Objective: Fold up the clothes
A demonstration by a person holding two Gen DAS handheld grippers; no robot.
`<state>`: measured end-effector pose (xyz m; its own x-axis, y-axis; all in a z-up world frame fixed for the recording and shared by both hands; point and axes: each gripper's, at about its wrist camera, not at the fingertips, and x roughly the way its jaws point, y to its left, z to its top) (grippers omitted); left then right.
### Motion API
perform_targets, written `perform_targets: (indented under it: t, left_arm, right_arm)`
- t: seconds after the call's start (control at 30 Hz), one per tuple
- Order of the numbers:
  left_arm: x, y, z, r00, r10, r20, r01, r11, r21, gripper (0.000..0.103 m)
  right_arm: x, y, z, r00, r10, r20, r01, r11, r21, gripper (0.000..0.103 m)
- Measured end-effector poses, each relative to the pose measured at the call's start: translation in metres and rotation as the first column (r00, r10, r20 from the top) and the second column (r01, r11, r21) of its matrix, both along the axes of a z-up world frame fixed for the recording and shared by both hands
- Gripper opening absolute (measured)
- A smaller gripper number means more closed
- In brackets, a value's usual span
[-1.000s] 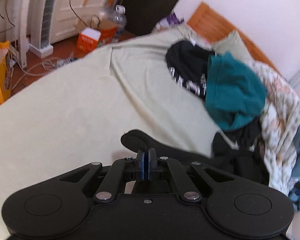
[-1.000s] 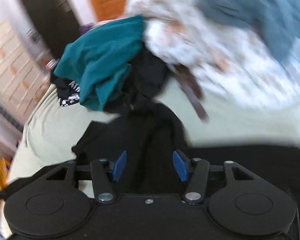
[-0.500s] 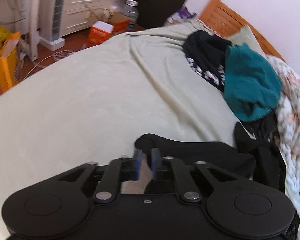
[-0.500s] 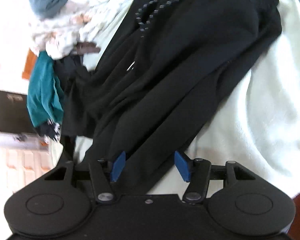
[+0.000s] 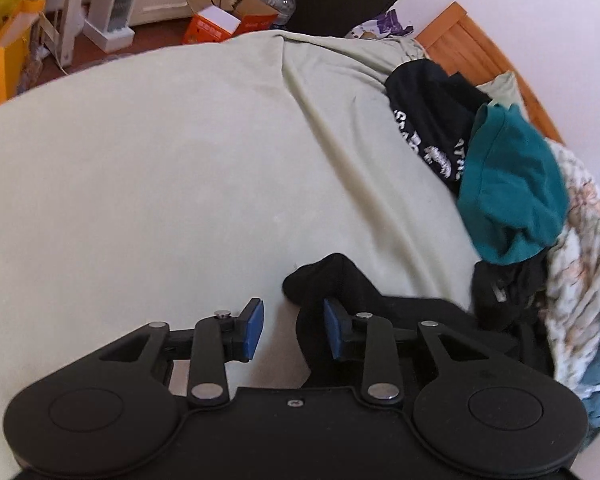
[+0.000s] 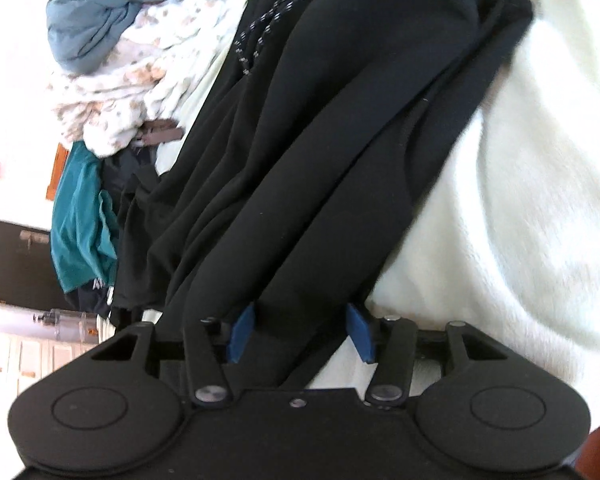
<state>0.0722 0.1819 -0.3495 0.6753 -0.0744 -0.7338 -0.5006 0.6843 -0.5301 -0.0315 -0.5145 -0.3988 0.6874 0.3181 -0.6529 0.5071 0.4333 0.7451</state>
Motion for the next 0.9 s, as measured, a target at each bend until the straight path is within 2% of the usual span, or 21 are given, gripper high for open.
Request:
perform_targets:
  t: [0.13, 0.2, 0.23, 0.33, 0.37, 0.4, 0.5, 0.57, 0.63, 0.67, 0.7, 0.8, 0.9]
  left_arm:
    - [0.005, 0.009, -0.001, 0.999, -0.048, 0.013, 0.048, 0.998, -0.031, 0.042]
    - [0.000, 0.014, 0.001, 0.997, -0.065, 0.037, 0.067, 0.996, -0.066, 0.046]
    - [-0.005, 0.016, 0.002, 0.996, -0.069, 0.059, 0.074, 0.993, -0.088, 0.048]
    - [-0.020, 0.022, 0.008, 0.994, -0.044, 0.096, 0.055, 0.991, -0.119, 0.055]
    - [-0.022, 0.023, 0.010, 0.992, -0.043, 0.119, 0.058, 0.990, -0.126, 0.055]
    - [-0.024, 0.023, 0.013, 0.989, -0.043, 0.143, 0.062, 0.989, -0.133, 0.055]
    - [-0.021, 0.020, 0.016, 0.982, -0.056, 0.180, 0.084, 0.985, -0.149, 0.059]
    - [-0.020, 0.022, 0.017, 0.978, -0.024, 0.208, 0.070, 0.974, -0.218, 0.059]
    - [-0.016, 0.021, 0.021, 0.976, -0.044, 0.212, 0.085, 0.978, -0.188, 0.059]
    - [-0.010, 0.015, 0.023, 0.973, -0.094, 0.213, 0.124, 0.983, -0.133, 0.059]
    - [-0.008, 0.014, 0.023, 0.973, -0.102, 0.209, 0.130, 0.984, -0.124, 0.059]
    - [0.014, -0.004, 0.011, 0.973, -0.189, 0.131, 0.201, 0.976, -0.089, 0.059]
    - [0.023, -0.015, 0.004, 0.971, -0.224, 0.085, 0.231, 0.970, -0.071, 0.059]
  right_arm:
    - [-0.008, 0.010, 0.004, 0.998, -0.062, -0.031, 0.061, 0.998, -0.013, 0.057]
    - [-0.007, 0.015, 0.003, 0.998, -0.053, -0.041, 0.052, 0.998, -0.027, 0.066]
    - [-0.004, 0.017, 0.002, 0.998, -0.042, -0.043, 0.040, 0.999, -0.034, 0.067]
    - [0.007, 0.018, -0.004, 0.998, -0.011, -0.061, 0.010, 1.000, -0.018, 0.086]
    - [0.010, 0.017, -0.005, 0.998, -0.008, -0.057, 0.008, 1.000, -0.007, 0.098]
    - [0.015, 0.016, -0.006, 0.999, -0.010, -0.049, 0.011, 1.000, 0.017, 0.102]
    - [0.026, 0.016, -0.008, 0.997, -0.002, -0.072, 0.003, 1.000, 0.013, 0.102]
    - [0.025, 0.015, -0.010, 0.998, -0.006, -0.065, 0.007, 1.000, 0.016, 0.102]
    - [0.022, 0.014, -0.012, 0.998, -0.021, -0.055, 0.022, 0.999, 0.024, 0.102]
    - [0.021, 0.014, -0.012, 0.998, -0.026, -0.052, 0.028, 0.999, 0.026, 0.102]
    - [0.022, 0.015, -0.012, 0.998, -0.025, -0.053, 0.026, 0.999, 0.021, 0.102]
    - [0.022, 0.017, -0.013, 0.998, -0.023, -0.058, 0.023, 1.000, 0.015, 0.102]
    - [0.025, 0.019, -0.013, 0.998, -0.016, -0.067, 0.017, 1.000, 0.006, 0.102]
